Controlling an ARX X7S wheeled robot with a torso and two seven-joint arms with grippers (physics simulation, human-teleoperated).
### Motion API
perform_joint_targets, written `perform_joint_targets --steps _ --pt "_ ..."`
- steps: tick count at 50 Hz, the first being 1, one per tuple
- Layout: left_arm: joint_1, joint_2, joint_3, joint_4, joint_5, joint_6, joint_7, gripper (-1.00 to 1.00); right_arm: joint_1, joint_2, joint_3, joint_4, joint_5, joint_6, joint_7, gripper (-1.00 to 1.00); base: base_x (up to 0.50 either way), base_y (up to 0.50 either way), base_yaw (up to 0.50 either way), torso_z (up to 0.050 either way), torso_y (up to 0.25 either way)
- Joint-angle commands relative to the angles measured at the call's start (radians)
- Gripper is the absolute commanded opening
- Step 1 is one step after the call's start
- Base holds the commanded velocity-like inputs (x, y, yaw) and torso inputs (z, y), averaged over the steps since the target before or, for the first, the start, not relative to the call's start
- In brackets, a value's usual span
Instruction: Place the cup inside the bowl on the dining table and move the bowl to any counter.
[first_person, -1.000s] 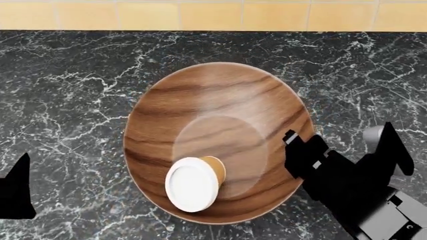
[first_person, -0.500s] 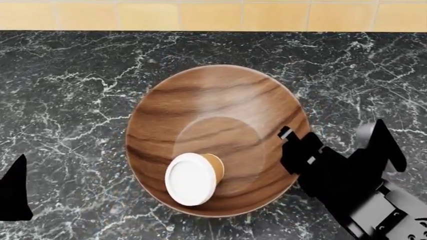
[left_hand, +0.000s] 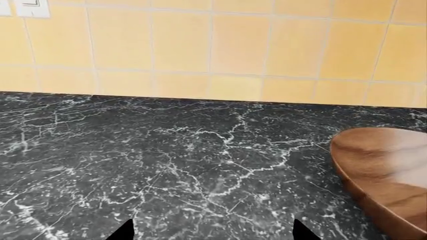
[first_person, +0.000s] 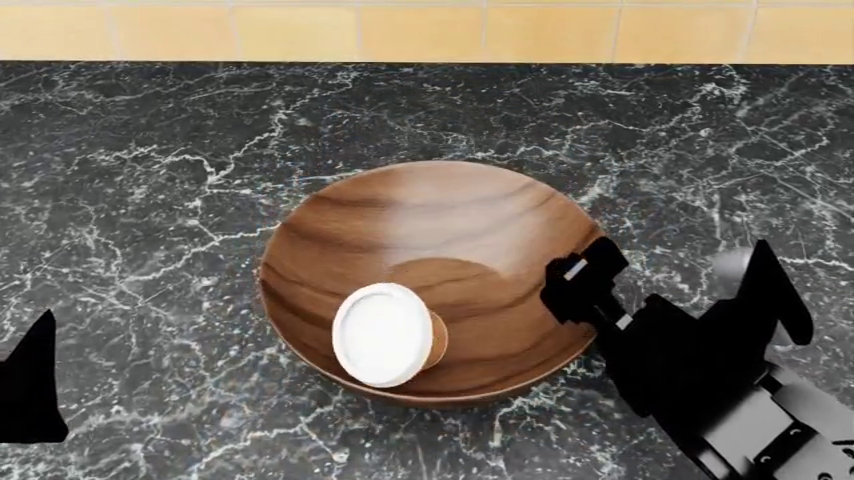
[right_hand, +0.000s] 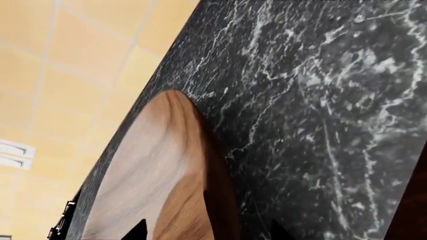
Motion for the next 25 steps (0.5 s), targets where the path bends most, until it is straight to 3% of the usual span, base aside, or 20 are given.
perform_joint_targets --steps 1,25 --pt "-0.003 0.004 0.006 -0.002 0.003 0.002 -0.002 1.0 -0.021 -0.002 -0.017 0.006 0.019 0.005 0.002 1.0 0.0 0.0 0.0 0.0 0.0" --pt "-0.008 -0.004 0.004 -0.002 -0.008 0.001 0.003 1.0 -0.065 0.088 0.033 -0.24 0.049 0.013 0.145 1.0 0.0 0.0 0.0 0.0 0.0"
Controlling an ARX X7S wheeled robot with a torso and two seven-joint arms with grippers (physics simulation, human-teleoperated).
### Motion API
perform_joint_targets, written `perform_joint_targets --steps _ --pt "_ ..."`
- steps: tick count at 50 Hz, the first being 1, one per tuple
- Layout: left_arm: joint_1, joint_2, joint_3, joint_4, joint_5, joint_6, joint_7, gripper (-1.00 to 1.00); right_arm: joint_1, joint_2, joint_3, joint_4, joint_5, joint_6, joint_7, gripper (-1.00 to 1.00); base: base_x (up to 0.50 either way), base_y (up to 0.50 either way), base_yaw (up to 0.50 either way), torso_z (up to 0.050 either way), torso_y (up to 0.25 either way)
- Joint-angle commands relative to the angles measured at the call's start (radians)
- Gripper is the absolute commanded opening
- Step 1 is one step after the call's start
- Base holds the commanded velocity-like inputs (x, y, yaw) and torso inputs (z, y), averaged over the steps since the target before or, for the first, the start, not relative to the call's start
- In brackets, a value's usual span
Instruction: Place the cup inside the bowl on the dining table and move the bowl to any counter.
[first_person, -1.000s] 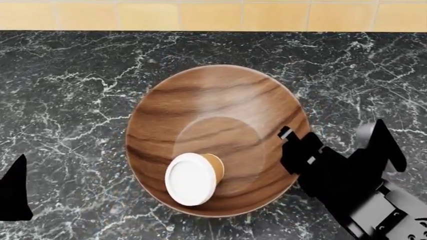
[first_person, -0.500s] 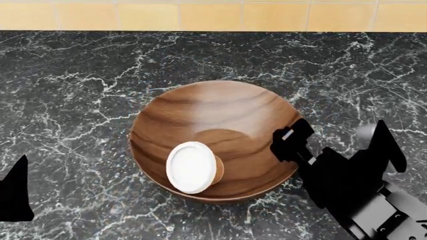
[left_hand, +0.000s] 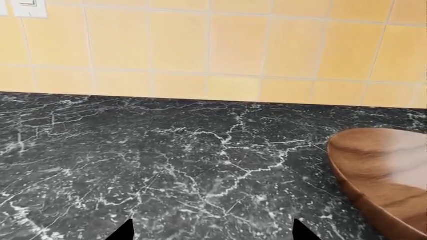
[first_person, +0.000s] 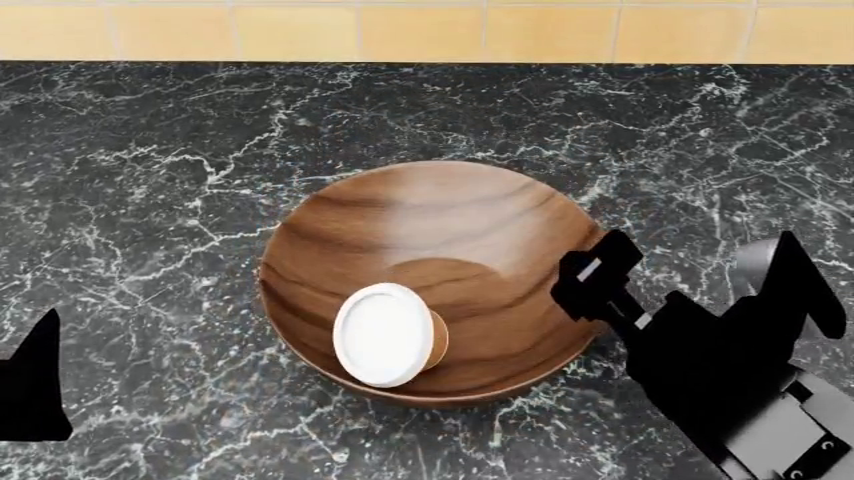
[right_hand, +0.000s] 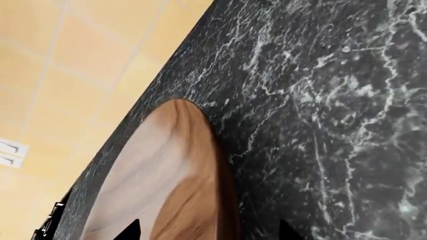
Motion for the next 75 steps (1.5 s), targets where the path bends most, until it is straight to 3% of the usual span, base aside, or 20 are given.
perform_joint_targets --steps 1,20,25,35,56,61,75 --pt "-0.004 -0.006 -0.002 -0.001 -0.007 -0.002 0.004 1.0 -0.022 0.044 0.02 -0.107 0.007 -0.002 0.063 1.0 0.0 0.0 0.0 0.0 0.0" --pt "-0.013 -0.008 0.003 0.0 -0.009 -0.005 0.002 1.0 -0.003 0.088 0.014 -0.257 -0.029 -0.011 0.093 1.0 0.0 0.0 0.0 0.0 0.0" --pt "-0.011 -0.006 0.004 0.001 -0.007 -0.002 0.0 1.0 0.006 0.124 -0.043 -0.329 -0.129 -0.018 0.057 1.0 0.0 0.0 0.0 0.0 0.0" --pt "-0.042 -0.02 0.005 0.017 -0.03 -0.037 -0.02 1.0 -0.02 0.244 -0.23 -0.586 -0.533 -0.161 -0.075 1.0 0.0 0.0 0.0 0.0 0.0" --pt "-0.43 -0.039 0.038 0.063 -0.285 -0.363 -0.24 1.0 0.024 0.274 -0.207 -0.692 -0.472 -0.127 -0.059 1.0 0.0 0.0 0.0 0.0 0.0" --pt "-0.571 -0.039 0.067 0.017 -0.306 -0.42 -0.25 1.0 0.086 0.265 -0.184 -0.672 -0.437 -0.115 -0.056 1.0 0.0 0.0 0.0 0.0 0.0" --pt "-0.744 -0.001 0.135 -0.085 -0.267 -0.443 -0.221 1.0 0.269 0.242 -0.216 -0.581 -0.467 -0.068 -0.065 1.0 0.0 0.0 0.0 0.0 0.0"
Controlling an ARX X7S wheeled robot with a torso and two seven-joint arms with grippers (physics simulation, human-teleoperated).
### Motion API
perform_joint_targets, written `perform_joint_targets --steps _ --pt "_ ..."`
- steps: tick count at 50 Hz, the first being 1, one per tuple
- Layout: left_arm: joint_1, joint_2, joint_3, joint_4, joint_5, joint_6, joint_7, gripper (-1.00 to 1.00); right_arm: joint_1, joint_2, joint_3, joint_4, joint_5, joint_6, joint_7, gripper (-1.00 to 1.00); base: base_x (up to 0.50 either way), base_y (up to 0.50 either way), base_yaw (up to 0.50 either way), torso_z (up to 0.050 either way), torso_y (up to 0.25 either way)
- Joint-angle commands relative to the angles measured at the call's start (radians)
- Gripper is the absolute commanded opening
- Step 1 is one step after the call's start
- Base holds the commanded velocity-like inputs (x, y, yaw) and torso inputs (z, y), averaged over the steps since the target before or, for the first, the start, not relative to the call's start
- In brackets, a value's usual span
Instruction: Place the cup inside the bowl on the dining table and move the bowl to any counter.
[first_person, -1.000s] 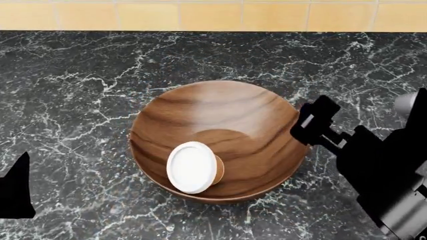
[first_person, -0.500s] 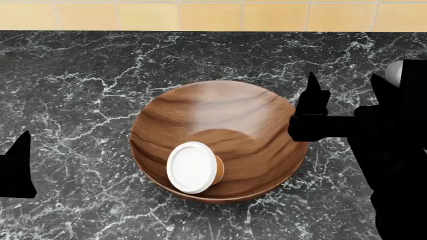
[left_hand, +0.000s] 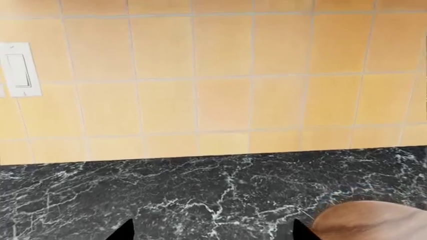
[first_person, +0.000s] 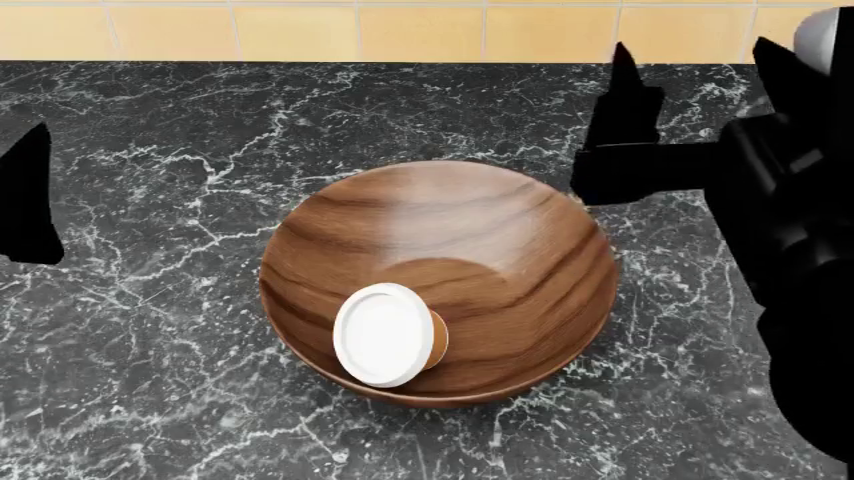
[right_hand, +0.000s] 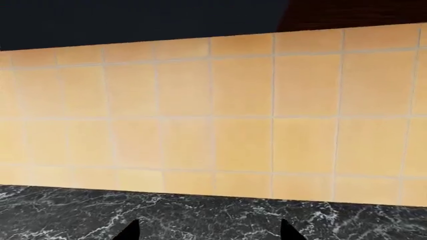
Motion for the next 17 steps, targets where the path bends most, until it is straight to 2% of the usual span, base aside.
perform_joint_targets --steps 1,6,12,17 --pt "-0.169 0.022 0.054 -0.071 0.006 -0.049 0.003 1.0 0.138 -0.011 -0.021 0.047 -0.018 0.036 -0.008 1.0 0.0 0.0 0.0 0.0 0.0" --pt "-0.21 0.034 0.079 -0.089 0.028 -0.045 0.017 1.0 0.157 -0.01 -0.02 0.045 -0.035 0.028 0.0 1.0 0.0 0.0 0.0 0.0 0.0" --pt "-0.181 0.042 0.09 -0.098 0.064 -0.005 0.031 1.0 0.162 -0.002 -0.044 0.037 -0.086 0.016 0.005 1.0 0.0 0.0 0.0 0.0 0.0" --pt "-0.191 0.054 0.142 -0.153 0.149 0.058 0.093 1.0 0.133 0.0 -0.036 0.026 -0.108 -0.011 0.027 1.0 0.0 0.0 0.0 0.0 0.0"
